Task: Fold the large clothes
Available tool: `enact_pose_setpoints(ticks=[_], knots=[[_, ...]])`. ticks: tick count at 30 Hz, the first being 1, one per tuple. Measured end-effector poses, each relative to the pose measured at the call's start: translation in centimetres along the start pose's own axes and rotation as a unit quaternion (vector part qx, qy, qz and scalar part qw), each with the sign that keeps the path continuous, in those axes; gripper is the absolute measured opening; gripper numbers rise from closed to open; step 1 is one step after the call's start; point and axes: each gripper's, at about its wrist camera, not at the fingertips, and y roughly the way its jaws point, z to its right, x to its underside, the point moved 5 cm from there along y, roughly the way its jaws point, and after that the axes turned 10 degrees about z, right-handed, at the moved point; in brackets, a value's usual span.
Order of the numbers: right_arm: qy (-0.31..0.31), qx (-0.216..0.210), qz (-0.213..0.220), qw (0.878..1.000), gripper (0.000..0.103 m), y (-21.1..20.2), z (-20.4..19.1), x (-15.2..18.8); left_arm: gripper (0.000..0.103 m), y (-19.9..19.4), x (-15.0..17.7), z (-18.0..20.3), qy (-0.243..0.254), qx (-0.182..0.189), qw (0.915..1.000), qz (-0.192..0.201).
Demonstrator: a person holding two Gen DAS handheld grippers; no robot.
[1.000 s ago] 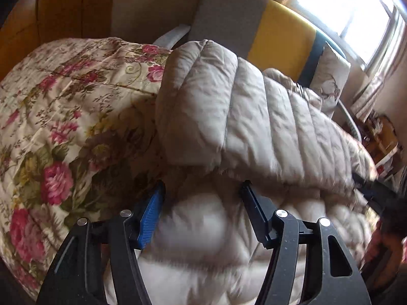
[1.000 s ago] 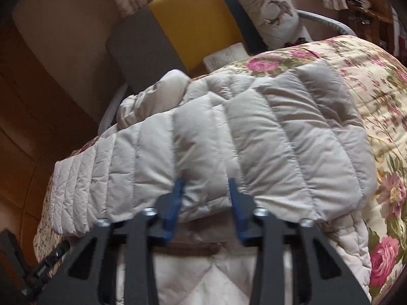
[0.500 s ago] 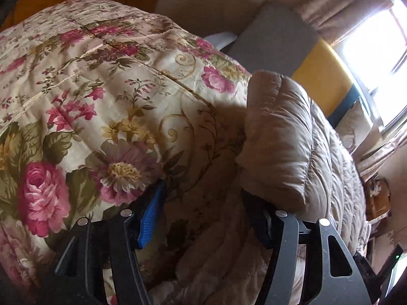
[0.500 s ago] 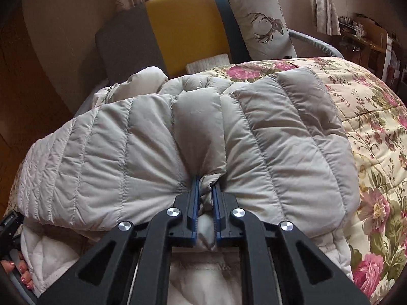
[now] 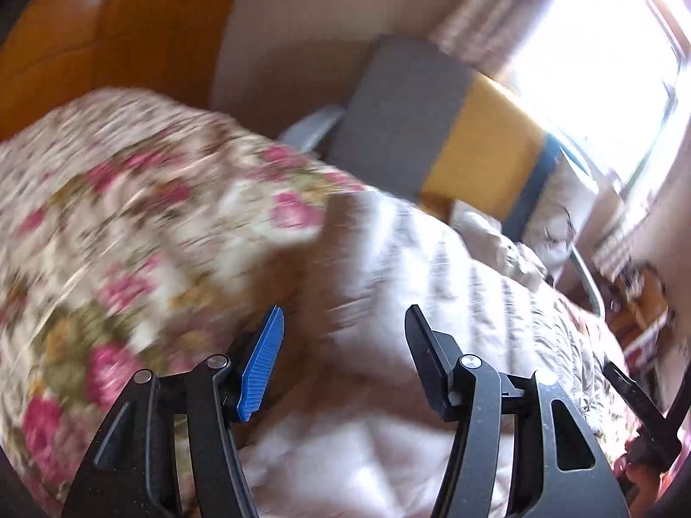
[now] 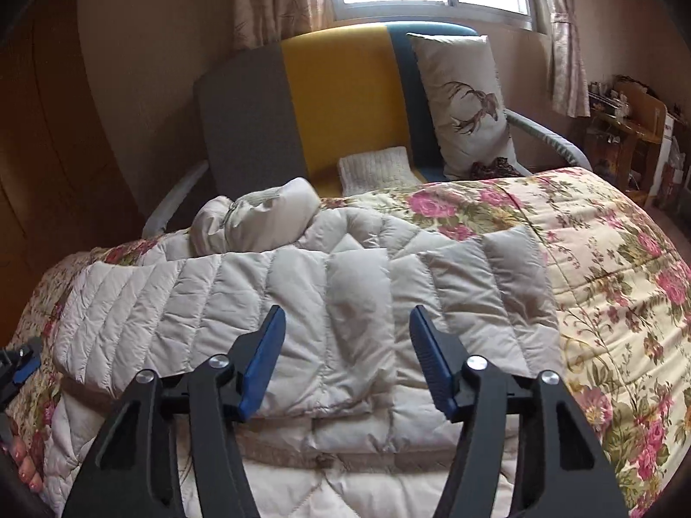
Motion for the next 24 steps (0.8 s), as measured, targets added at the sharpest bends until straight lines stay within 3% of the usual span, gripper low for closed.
enact_pose_setpoints(ticks=[4,7,16,19,21,24], knots=[[-0.054,0.01,-0.019,0.998,0.051,3.2,-1.6,1.2,0.057,4.5,0.1,3.5,0.092,-0.027,0.9951,-0.023],[-0.033,0.016,-0.047,0.998,0.052,5.5,-0.3,3.1,0.057,7.4,1.8,3.1,0.126,-0.066,0.9889,-0.043],[-0.062,0.029,-0.049,0.996,0.054,7.1,-0.9,5.2,0.062,10.6,3.8,1.1,0.123,-0.057,0.9893,-0.053],[-0.064,0.033,-0.047,0.996,0.055,6.8,-0.9,5.2,0.07,9.3,3.7,0.9,0.108,-0.056,0.9916,-0.046],[-0.07,0.042,-0.044,0.996,0.057,6.7,-1.0,5.2,0.085,7.2,3.8,0.2,0.082,-0.054,0.994,-0.048],[-0.072,0.048,-0.043,0.995,0.06,6.5,-1.1,5.1,0.086,4.3,4.8,-1.0,0.034,-0.028,0.9972,-0.061]])
